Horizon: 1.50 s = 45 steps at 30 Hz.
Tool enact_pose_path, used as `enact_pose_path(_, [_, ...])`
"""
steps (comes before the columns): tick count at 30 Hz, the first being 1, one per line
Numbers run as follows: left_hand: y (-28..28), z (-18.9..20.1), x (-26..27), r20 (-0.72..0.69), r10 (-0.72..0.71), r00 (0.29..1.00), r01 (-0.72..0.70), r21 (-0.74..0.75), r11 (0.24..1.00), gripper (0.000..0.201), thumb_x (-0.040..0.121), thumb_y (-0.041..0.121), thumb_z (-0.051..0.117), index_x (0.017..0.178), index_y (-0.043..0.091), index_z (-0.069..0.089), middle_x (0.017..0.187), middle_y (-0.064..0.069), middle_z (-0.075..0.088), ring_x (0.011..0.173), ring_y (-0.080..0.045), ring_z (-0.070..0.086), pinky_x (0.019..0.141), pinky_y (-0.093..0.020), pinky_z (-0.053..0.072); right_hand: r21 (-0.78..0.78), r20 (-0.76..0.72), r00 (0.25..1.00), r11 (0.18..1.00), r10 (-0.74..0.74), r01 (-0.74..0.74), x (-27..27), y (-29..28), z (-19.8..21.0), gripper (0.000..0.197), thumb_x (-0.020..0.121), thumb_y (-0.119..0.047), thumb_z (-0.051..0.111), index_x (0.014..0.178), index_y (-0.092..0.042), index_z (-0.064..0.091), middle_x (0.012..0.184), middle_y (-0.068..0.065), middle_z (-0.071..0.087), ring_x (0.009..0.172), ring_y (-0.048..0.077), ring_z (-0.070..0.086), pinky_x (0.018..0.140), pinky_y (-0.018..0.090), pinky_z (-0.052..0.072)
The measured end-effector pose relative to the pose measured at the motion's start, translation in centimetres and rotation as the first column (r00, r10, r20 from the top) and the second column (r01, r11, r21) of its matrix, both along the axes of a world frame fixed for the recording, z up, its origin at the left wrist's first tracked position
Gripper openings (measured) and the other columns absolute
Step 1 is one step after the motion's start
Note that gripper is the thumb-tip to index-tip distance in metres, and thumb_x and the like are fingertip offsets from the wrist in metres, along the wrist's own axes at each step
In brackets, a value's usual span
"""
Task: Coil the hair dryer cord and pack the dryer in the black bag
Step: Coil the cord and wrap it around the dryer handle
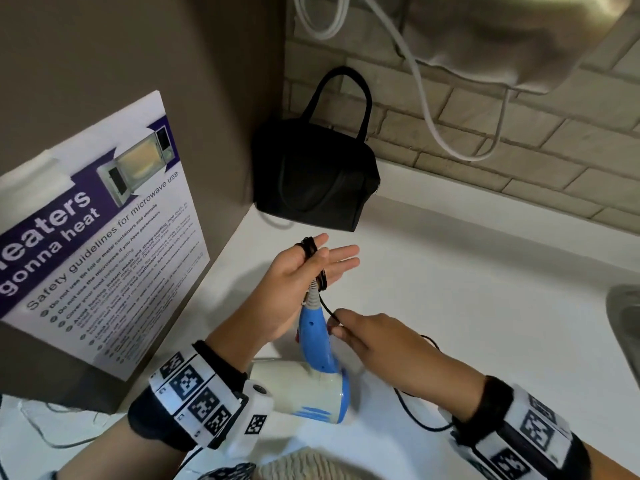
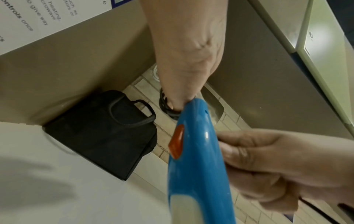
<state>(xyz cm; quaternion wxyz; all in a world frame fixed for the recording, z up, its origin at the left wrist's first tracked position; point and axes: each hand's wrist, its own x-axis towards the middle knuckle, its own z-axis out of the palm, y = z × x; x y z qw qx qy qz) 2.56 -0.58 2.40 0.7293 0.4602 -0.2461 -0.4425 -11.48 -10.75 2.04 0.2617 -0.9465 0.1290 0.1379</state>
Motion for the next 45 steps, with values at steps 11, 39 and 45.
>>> enact_pose_path(11, [-0.2,0.6,-0.5,0.073,-0.020,0.997,0.013,0.093,0.996,0.039,0.104,0.018,0.032,0.142,0.008,0.028,0.116,-0.007,0.070,0.112,-0.021,0.065,0.109,-0.040,0.039,-0.210,0.128,0.992,0.977,-0.012,0.039,0.4,0.6,5.5,0.019,0.095,-0.021,0.035,0.094,-0.022,0.054,0.096,-0.004,0.068,0.086,0.023,0.059,0.073,0.035,0.049])
enact_pose_path(39, [0.0,1.0,-1.1,-0.040,-0.238,0.970,0.241,0.118,0.963,0.021,0.101,0.012,0.039,0.087,0.004,0.053,0.053,-0.003,0.053,0.053,-0.018,0.057,0.088,-0.038,0.055,0.509,0.320,0.920,0.860,-0.228,0.036,5.3,-3.0,1.2,0.026,0.085,0.015,0.041,0.100,0.000,0.056,0.084,0.003,0.061,0.073,0.004,0.057,0.066,0.014,0.044])
enact_pose_path(45, [0.3,1.1,-0.9,-0.052,-0.298,0.953,0.302,0.091,0.949,0.022,0.100,0.012,0.037,0.085,0.005,0.050,0.050,0.000,0.047,0.043,-0.013,0.046,0.076,-0.034,0.055,0.751,0.244,0.960,0.652,-0.134,-0.100,5.1,-3.9,1.7,0.035,0.089,0.015,0.046,0.112,-0.009,0.056,0.100,0.005,0.063,0.091,0.017,0.062,0.077,0.029,0.053])
